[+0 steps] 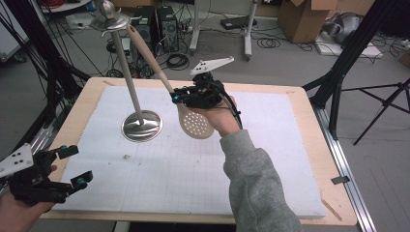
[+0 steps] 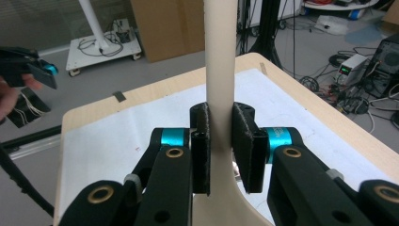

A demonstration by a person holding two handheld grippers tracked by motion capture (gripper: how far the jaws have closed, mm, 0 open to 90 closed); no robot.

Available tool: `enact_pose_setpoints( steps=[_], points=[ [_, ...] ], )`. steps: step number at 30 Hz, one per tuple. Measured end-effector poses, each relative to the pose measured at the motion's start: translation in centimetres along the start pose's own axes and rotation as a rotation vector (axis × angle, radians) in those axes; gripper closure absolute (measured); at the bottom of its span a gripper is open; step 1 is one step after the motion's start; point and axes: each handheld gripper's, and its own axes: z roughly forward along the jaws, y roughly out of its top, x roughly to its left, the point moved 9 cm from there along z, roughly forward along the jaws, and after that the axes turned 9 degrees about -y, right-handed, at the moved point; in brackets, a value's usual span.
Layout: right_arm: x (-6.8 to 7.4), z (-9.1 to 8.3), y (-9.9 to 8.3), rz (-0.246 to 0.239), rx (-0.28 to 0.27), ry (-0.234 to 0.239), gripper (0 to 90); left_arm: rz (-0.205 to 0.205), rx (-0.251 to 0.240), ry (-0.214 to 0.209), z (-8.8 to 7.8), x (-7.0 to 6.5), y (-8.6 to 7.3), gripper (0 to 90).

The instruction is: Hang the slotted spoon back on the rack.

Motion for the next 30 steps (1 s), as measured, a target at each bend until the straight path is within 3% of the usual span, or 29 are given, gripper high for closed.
enact_pose_setpoints(
  steps=[30],
  points=[
    [0.8, 4.6, -0.4, 0.001, -0.010, -0.017, 78.0, -0.004, 0.003, 0.007, -0.5, -0.1, -0.3, 2.4]
  ],
)
